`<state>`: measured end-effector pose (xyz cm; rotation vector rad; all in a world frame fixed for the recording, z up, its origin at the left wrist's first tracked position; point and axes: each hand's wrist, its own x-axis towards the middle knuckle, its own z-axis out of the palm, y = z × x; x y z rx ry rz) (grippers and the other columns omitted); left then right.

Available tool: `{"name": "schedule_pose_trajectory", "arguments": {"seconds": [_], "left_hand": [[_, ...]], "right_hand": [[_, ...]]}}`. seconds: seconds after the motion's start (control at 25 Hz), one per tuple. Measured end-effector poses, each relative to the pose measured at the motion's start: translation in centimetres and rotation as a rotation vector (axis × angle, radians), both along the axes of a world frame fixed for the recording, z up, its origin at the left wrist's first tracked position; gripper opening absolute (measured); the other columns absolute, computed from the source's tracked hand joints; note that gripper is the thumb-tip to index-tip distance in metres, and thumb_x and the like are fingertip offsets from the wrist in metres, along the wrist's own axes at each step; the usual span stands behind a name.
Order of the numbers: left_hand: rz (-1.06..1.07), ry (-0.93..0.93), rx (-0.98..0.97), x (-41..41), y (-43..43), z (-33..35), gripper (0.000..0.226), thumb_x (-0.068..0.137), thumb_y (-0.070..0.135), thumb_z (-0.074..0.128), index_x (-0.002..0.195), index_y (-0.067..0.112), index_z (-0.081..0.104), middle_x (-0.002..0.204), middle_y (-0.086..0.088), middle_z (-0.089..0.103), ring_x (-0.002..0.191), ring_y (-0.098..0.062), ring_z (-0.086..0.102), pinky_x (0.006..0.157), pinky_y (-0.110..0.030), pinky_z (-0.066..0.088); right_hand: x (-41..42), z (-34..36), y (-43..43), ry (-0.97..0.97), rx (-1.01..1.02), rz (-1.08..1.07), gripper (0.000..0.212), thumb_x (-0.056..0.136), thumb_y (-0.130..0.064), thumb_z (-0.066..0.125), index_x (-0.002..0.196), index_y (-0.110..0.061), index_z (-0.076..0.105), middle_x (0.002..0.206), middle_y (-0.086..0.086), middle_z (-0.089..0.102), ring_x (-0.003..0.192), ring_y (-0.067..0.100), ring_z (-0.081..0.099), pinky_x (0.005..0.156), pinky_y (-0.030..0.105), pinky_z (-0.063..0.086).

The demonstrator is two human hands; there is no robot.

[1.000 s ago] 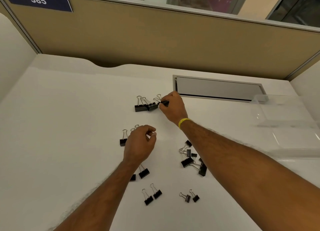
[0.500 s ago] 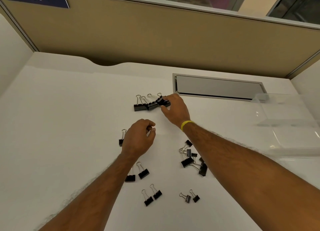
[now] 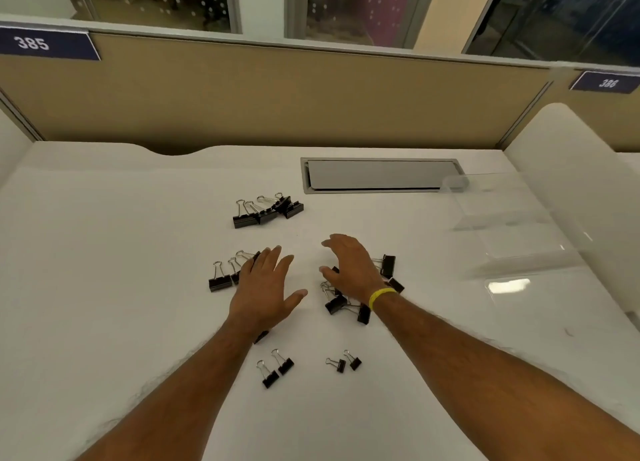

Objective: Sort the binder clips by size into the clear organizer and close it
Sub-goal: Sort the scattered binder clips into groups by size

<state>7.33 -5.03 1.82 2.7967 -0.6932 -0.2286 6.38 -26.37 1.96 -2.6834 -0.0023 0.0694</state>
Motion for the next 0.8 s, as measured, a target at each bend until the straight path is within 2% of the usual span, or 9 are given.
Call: {"name": "schedule_pose_trajectory", "arguments": {"seconds": [0.12, 0.28, 0.44, 0.52, 0.68, 0.8], "left_hand": [[-0.045, 0.004, 0.049, -2.0, -1.1, -0.1, 0.092, 0.079, 0.080, 0.020, 0.153, 0.025, 0.018, 0.163, -0.006, 0.009, 0.150, -0.025, 0.003, 0.119, -0.051, 0.006], [-0.084, 0.021, 0.065, -4.3, -2.4, -0.3, 0.100, 0.074, 0.087, 0.014, 0.154, 0.026, 0.013, 0.163, -0.005, 0.004, 0.150, -0.023, -0.002, 0.119, -0.051, 0.002], [-0.114, 0.025, 0.118, -5.5, -3.3, -0.2, 0.104, 0.070, 0.087, 0.008, 0.154, 0.026, 0.010, 0.163, -0.004, 0.000, 0.150, -0.022, -0.002, 0.119, -0.050, 0.001], [-0.119, 0.022, 0.129, -6.0, -3.5, 0.0, 0.102, 0.072, 0.087, 0.010, 0.154, 0.026, 0.010, 0.163, -0.004, -0.001, 0.150, -0.021, -0.003, 0.119, -0.050, 0.000], [-0.108, 0.026, 0.155, -6.2, -3.5, 0.5, 0.102, 0.070, 0.084, 0.006, 0.154, 0.026, 0.006, 0.163, -0.003, -0.004, 0.150, -0.020, -0.005, 0.120, -0.050, -0.001], [-0.088, 0.029, 0.170, -5.8, -3.1, 0.6, 0.105, 0.069, 0.088, 0.006, 0.154, 0.027, 0.005, 0.163, -0.003, -0.005, 0.150, -0.019, -0.006, 0.120, -0.050, -0.001]], "right_hand": [[-3.5, -0.3, -1.1, -0.015, -0.018, -0.019, 0.059, 0.089, -0.038, 0.063, 0.141, -0.020, 0.044, 0.152, 0.004, 0.036, 0.142, 0.020, 0.026, 0.117, 0.034, 0.016], [-7.4, -1.0, -3.0, -0.043, -0.016, -0.084, 0.061, 0.087, -0.041, 0.064, 0.140, -0.019, 0.045, 0.151, 0.005, 0.036, 0.142, 0.022, 0.026, 0.117, 0.033, 0.016], [-8.6, -1.2, -6.2, -0.011, 0.003, -0.205, 0.057, 0.087, -0.041, 0.063, 0.136, -0.016, 0.049, 0.144, 0.005, 0.045, 0.137, 0.023, 0.035, 0.115, 0.035, 0.023], [-8.1, -0.9, -7.9, 0.018, -0.019, -0.223, 0.054, 0.087, -0.036, 0.063, 0.135, -0.014, 0.050, 0.141, 0.006, 0.047, 0.134, 0.025, 0.039, 0.114, 0.036, 0.027], [-6.1, -0.3, -9.9, 0.150, -0.027, -0.210, 0.054, 0.088, -0.018, 0.059, 0.140, -0.013, 0.043, 0.148, 0.007, 0.038, 0.134, 0.028, 0.036, 0.112, 0.037, 0.030], [-4.5, -0.1, -10.4, 0.223, 0.045, -0.218, 0.050, 0.086, -0.009, 0.056, 0.135, -0.017, 0.047, 0.140, 0.004, 0.044, 0.127, 0.026, 0.040, 0.105, 0.037, 0.037]]}}
